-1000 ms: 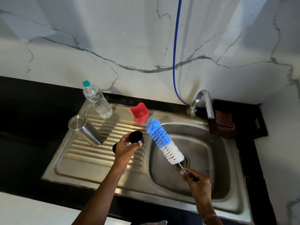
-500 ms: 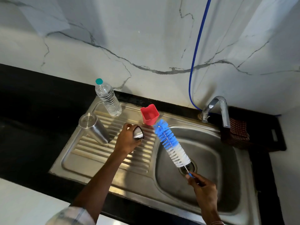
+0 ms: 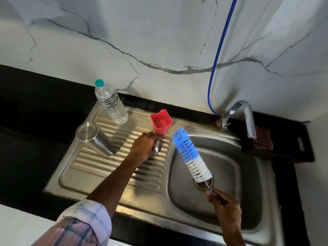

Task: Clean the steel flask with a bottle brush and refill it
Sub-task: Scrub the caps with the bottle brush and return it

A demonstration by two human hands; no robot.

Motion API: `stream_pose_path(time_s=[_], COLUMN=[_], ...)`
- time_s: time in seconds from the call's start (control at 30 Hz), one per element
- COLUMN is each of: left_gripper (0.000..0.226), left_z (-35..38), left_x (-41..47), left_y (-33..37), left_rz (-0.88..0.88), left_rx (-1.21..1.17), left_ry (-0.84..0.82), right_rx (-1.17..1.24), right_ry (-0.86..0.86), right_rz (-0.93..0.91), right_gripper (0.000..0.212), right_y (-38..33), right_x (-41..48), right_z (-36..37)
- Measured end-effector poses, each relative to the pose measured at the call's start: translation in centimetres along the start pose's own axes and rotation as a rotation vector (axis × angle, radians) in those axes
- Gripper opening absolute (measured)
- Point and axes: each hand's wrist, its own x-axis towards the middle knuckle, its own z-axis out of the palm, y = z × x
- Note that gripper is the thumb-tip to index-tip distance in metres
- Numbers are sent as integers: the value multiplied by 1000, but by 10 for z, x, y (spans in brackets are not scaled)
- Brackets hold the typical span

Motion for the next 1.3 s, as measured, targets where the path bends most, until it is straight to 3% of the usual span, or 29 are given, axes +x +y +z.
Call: stream_pose_path(time_s=[0.2,0.5,0.63,0.87,1.0,1.13,1.3], left_gripper=[78,63,66,87,103,105,93], left_z=[-2,-4,-12,-31,-34,-35,-35], left_x=[-8,-25,-19,13,29,42,53], left_y=[-6,-12,-9,5,8,6,-1], left_rz=[-22,-118,-185,-258,-248,-255,-245], left_rx=[-132,-286,-422,-664,-660,-648,-683], left_ry=[75,213,226,213,184,159,146], right_rx=[-14,-95,-166,-702,-1057,-1359,-1456], right_ry=[5,-17,-14,212,304,190,109], right_rz=[-15,-25,-173,-691,-851,-865,-970], right_gripper=[20,17,20,20,15,17,18], right_y=[-10,-32,-70,-193,-255,-303,-346], right_x=[-3,-7,-1,11,14,14,14], right_z=[4,4,-14,-33,-22,-9,23])
